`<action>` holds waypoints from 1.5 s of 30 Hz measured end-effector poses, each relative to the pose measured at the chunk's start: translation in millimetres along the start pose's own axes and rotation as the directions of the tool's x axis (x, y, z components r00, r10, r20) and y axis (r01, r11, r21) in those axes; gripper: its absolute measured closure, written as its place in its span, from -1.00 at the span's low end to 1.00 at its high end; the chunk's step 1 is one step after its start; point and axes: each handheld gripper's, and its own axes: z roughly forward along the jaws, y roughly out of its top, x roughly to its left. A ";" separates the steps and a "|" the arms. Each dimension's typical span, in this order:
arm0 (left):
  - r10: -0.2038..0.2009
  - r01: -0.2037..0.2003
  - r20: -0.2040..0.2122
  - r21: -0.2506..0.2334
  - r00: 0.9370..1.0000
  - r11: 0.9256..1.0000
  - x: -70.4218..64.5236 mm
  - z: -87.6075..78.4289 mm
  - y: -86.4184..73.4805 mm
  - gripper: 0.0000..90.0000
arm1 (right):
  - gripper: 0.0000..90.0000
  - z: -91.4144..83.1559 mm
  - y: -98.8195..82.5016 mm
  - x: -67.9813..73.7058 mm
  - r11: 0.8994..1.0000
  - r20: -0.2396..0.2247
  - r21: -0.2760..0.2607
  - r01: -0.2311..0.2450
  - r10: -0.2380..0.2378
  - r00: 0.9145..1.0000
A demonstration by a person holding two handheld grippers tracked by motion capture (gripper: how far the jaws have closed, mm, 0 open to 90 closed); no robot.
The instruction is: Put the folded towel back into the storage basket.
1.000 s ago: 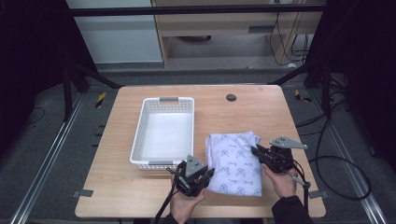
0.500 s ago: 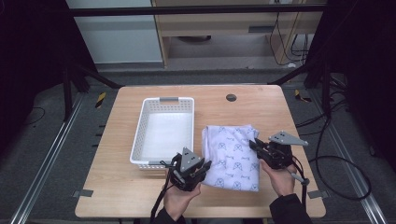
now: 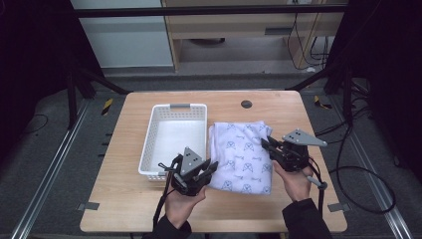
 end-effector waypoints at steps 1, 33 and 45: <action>0.002 -0.002 -0.004 -0.006 1.000 1.000 1.4 -2.1 1.7 0.75 | 0.73 -0.4 1.9 1.0 1.000 0.000 -0.001 0.002 -0.002 1.000; -0.013 0.006 -0.077 -0.087 0.997 0.996 44.6 -50.4 13.6 0.75 | 0.73 23.1 53.7 49.7 0.994 -0.033 -0.096 0.054 -0.057 0.998; -0.041 0.030 -0.106 -0.103 0.994 0.994 65.6 -66.2 10.0 0.75 | 0.73 42.6 64.3 67.7 0.993 -0.059 -0.107 0.059 -0.065 0.996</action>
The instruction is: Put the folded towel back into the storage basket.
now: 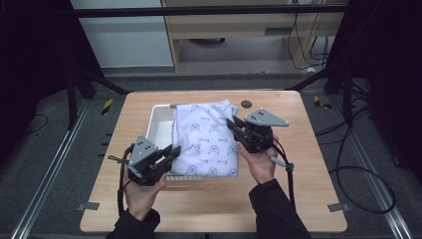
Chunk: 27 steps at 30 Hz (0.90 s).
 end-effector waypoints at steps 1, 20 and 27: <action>0.001 -0.001 -0.003 0.000 1.000 1.000 1.4 -1.0 -0.1 0.75 | 0.73 2.4 1.4 2.1 1.000 -0.003 0.001 -0.001 0.001 1.000; -0.035 0.033 -0.061 -0.034 0.998 0.999 41.9 -20.7 -4.2 0.75 | 0.73 43.4 23.6 32.3 0.999 -0.043 -0.014 0.030 -0.030 0.999; -0.062 0.060 -0.080 -0.034 0.995 0.998 57.1 -20.1 -7.6 0.75 | 0.73 59.6 26.6 39.0 0.999 -0.052 -0.010 0.033 -0.033 0.998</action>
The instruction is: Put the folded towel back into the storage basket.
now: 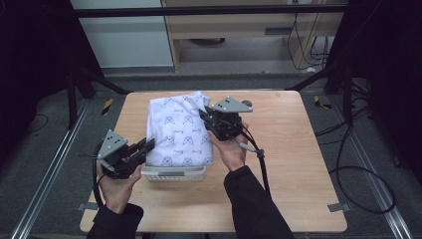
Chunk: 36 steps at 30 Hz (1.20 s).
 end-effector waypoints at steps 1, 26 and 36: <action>-0.005 0.005 -0.004 0.002 1.000 1.000 3.0 0.1 -0.4 0.75 | 0.73 3.1 -0.1 0.7 1.000 -0.002 0.000 0.002 -0.002 1.000; -0.033 0.038 -0.090 0.052 0.995 0.998 40.7 24.7 -18.5 0.76 | 0.73 65.5 -11.8 9.6 0.999 -0.015 0.042 -0.011 0.011 1.000; -0.027 0.036 -0.105 0.084 0.994 0.996 45.9 37.4 -28.8 0.76 | 0.73 82.7 -25.7 6.7 0.997 -0.011 0.077 -0.017 0.018 1.000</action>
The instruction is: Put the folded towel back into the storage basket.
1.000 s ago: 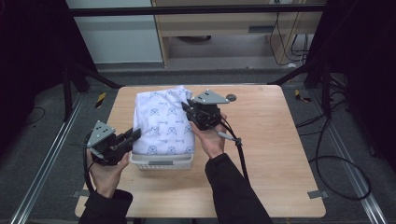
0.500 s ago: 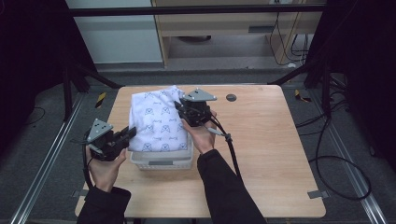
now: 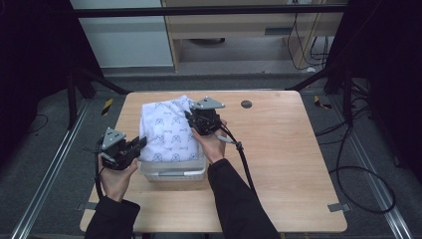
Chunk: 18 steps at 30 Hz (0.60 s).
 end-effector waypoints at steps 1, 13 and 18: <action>0.002 -0.002 -0.001 0.005 1.000 1.000 0.3 1.8 -1.1 0.76 | 0.73 1.1 -1.4 -0.1 1.000 0.001 0.003 -0.003 0.003 1.000; 0.014 -0.014 -0.004 0.070 1.000 0.997 -0.2 20.9 -13.4 0.76 | 0.73 17.6 -24.7 -7.5 0.997 0.011 0.066 -0.031 0.031 0.999; 0.020 -0.020 -0.004 0.096 1.000 0.995 -0.1 28.3 -18.5 0.76 | 0.73 21.9 -32.2 -9.7 0.996 0.016 0.086 -0.040 0.039 0.999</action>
